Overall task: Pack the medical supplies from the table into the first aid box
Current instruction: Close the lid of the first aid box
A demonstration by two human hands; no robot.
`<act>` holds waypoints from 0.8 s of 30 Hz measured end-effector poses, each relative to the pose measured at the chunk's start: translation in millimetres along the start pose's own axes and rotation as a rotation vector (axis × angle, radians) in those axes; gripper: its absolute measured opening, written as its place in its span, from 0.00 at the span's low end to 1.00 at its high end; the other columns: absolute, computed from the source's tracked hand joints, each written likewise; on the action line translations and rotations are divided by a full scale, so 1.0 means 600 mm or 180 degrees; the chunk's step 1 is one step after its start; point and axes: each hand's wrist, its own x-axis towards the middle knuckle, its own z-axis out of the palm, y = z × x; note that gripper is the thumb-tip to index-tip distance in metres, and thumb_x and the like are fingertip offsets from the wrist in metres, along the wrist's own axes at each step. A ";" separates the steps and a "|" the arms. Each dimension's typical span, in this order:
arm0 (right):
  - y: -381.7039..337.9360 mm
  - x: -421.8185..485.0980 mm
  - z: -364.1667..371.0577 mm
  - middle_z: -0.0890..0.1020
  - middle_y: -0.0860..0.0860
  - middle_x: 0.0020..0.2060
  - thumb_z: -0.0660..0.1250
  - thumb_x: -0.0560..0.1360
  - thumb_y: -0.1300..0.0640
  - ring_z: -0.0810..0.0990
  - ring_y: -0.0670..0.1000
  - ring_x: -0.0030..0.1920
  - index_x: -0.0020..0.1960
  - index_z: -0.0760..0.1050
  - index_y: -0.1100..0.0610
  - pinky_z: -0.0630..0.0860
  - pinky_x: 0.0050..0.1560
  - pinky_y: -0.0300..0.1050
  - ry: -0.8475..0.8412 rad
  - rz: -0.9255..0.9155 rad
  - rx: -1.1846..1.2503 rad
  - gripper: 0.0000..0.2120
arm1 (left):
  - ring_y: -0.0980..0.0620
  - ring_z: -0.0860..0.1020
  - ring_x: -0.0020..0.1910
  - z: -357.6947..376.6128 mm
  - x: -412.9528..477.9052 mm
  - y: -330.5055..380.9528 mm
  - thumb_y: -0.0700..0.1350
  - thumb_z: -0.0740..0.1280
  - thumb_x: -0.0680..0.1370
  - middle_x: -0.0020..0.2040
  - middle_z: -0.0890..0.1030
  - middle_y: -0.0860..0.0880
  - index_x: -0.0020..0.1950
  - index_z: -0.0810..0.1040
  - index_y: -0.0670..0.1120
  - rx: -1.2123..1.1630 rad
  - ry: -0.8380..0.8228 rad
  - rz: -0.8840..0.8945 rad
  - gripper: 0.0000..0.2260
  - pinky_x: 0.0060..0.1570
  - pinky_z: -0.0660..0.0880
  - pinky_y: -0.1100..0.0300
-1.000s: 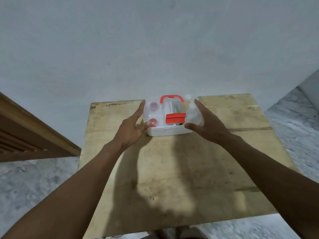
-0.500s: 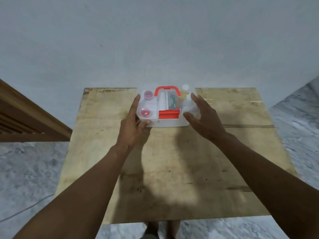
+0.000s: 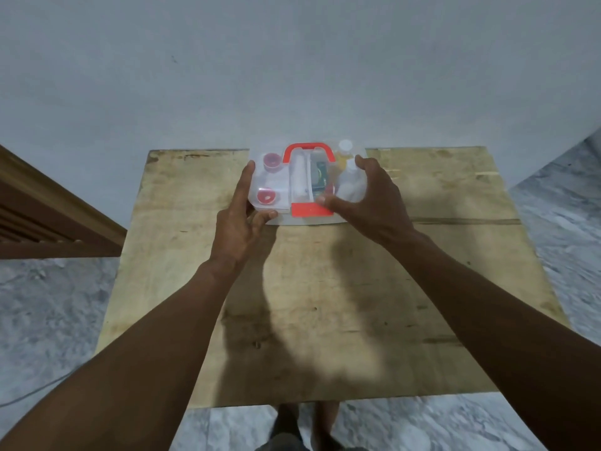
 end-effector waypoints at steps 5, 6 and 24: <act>0.037 -0.011 0.037 0.62 0.57 0.75 0.78 0.61 0.36 0.62 0.58 0.75 0.77 0.57 0.59 0.67 0.71 0.54 -0.0053 -0.0219 -0.0208 0.56 | 0.62 0.77 0.60 0.001 0.001 -0.005 0.46 0.68 0.80 0.70 0.74 0.54 0.81 0.56 0.52 0.0022 -0.0007 0.0027 0.32 0.53 0.72 0.76; 0.041 -0.013 0.044 0.60 0.59 0.76 0.78 0.61 0.37 0.60 0.59 0.76 0.78 0.55 0.59 0.68 0.69 0.55 0.0021 -0.0262 -0.0241 0.56 | 0.64 0.76 0.59 0.002 0.001 -0.006 0.46 0.68 0.80 0.70 0.73 0.56 0.81 0.56 0.52 0.0032 -0.0012 0.0042 0.32 0.53 0.72 0.76; 0.096 -0.002 0.070 0.63 0.60 0.76 0.65 0.69 0.28 0.62 0.58 0.75 0.75 0.54 0.53 0.71 0.69 0.60 0.0601 -0.1003 -0.0190 0.45 | 0.70 0.66 0.67 0.049 0.013 -0.017 0.57 0.77 0.69 0.72 0.63 0.60 0.76 0.54 0.53 0.0225 0.0425 0.0319 0.43 0.66 0.68 0.68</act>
